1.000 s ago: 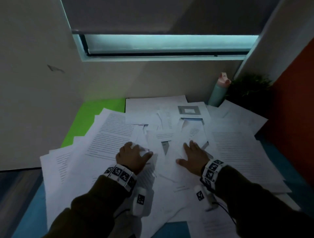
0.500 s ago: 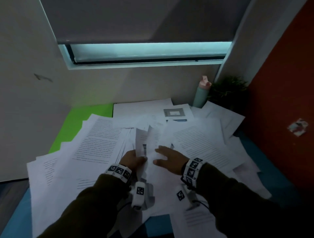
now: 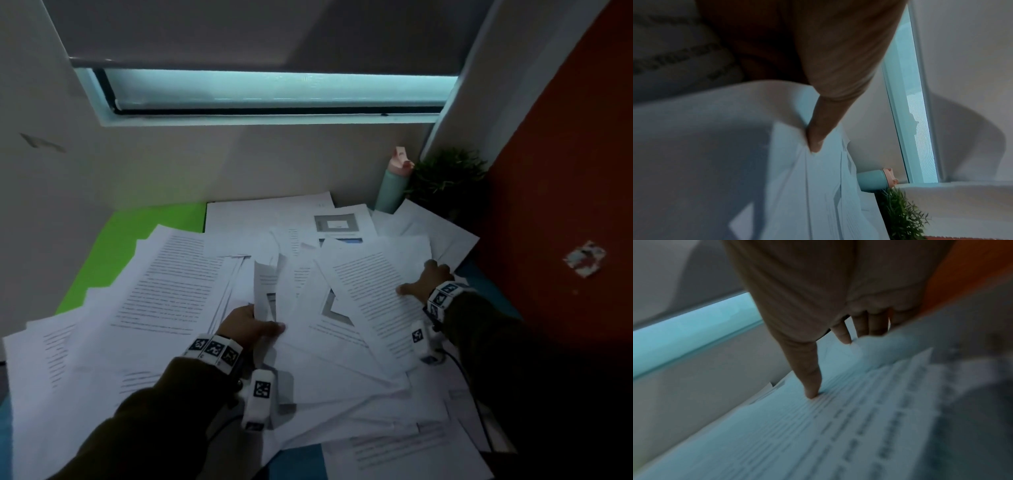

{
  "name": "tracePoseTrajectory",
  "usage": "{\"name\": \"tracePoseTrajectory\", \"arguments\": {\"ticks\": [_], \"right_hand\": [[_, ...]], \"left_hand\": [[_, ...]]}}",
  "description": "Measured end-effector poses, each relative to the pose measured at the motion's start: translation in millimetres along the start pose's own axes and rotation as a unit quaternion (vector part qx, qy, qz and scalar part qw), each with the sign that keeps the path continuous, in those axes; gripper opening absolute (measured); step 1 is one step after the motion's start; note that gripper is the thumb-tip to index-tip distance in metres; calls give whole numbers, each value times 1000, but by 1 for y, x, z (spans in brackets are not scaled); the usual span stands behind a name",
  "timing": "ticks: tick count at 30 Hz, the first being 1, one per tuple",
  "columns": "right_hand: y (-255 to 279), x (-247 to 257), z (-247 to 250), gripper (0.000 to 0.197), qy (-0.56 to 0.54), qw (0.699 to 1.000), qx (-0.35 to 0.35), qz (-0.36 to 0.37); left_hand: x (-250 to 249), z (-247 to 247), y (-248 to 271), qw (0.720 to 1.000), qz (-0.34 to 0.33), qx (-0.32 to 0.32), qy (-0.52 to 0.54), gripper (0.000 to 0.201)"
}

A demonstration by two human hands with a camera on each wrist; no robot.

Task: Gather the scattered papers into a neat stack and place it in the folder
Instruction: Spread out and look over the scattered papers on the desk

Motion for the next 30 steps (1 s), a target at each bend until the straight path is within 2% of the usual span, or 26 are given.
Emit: {"name": "tracePoseTrajectory", "arguments": {"ticks": [6, 9, 11, 12, 13, 15, 17, 18, 19, 20, 22, 23, 24, 26, 28, 30], "right_hand": [[16, 7, 8, 92, 5, 1000, 4, -15], [21, 2, 5, 67, -12, 1000, 16, 20], [25, -3, 5, 47, -28, 999, 13, 42], [30, -6, 6, 39, -54, 997, 5, 45], [32, -10, 6, 32, -79, 996, -12, 44], [38, -20, 5, 23, -94, 992, -77, 39], [41, -25, 5, 13, -102, 982, -149, 62], [41, -26, 4, 11, -127, 975, -166, 79], [41, -26, 2, 11, -164, 969, -164, 89], [43, -26, 0, 11, -196, 965, -150, 90], [44, -27, -5, 13, -245, 963, -88, 74], [44, -27, -7, 21, -257, 962, -57, 65], [44, -27, -10, 29, -264, 962, -36, 59], [44, -28, -15, 35, -274, 960, -24, 49], [42, -29, -21, 34, -285, 957, -23, 50], [44, -27, -23, 34, -297, 953, -14, 59]], "left_hand": [[5, -2, 5, 999, -23, -9, 30, 43], [8, -4, 6, 999, -36, -22, 30, 47], [1, -5, 12, 997, -47, -52, -32, 50], [-3, -5, 14, 992, -48, -88, -77, 55], [-8, -5, 15, 984, -59, -136, -103, 60], [-18, -4, 18, 959, -126, -223, -124, 75], [-33, -7, 21, 913, -218, -290, -186, 81], [-42, -11, 23, 893, -251, -300, -221, 79], [-51, -17, 22, 884, -267, -288, -254, 77], [-59, -26, 21, 889, -258, -253, -281, 78], [-67, -45, 14, 919, -167, -140, -329, 87], [-68, -53, 10, 927, -113, -95, -345, 92], [-69, -58, 7, 930, -71, -75, -353, 95], [-68, -65, -1, 940, -33, -76, -332, 93], [-66, -67, -7, 956, -26, -77, -280, 88], [-64, -67, -8, 970, -38, -43, -237, 73]]}}
Point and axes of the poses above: each hand's wrist, its own y-axis away from the middle knuckle, its own z-axis out of the back of the hand, x = y × z, the point moved 1 cm from there along -y, towards the middle knuckle, and after that the axes turned 1 degree about -y, right-handed, at the moved point
